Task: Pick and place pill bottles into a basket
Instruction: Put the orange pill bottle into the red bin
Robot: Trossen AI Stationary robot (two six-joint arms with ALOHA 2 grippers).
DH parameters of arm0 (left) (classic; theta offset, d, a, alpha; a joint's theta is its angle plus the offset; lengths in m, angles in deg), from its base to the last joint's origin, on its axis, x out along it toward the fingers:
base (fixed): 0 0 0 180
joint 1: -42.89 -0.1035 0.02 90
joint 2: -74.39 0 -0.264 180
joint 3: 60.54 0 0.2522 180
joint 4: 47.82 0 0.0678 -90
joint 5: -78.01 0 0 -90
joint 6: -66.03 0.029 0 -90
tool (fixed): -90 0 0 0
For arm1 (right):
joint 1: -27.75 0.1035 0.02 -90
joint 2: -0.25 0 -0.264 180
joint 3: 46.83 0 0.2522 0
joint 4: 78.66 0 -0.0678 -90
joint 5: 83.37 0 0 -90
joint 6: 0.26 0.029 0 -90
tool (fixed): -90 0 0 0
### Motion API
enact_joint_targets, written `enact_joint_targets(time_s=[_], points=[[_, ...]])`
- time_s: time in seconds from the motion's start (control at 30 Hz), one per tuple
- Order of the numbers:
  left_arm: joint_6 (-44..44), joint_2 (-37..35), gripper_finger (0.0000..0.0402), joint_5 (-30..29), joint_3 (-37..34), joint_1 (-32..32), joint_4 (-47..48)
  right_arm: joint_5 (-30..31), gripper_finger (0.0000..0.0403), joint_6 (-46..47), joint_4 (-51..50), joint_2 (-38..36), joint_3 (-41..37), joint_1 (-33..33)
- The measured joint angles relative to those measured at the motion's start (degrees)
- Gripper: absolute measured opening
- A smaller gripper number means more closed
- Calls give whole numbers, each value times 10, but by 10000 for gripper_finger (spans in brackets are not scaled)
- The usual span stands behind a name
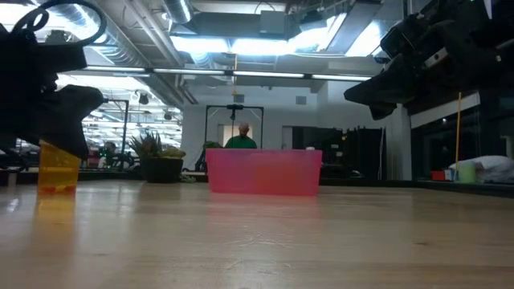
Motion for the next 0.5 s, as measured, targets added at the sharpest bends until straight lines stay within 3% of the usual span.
enact_joint_targets(time_s=[0.5], points=[[35, 0, 249, 5, 0, -1, -29, 0, 16, 4, 0, 0, 0, 0]])
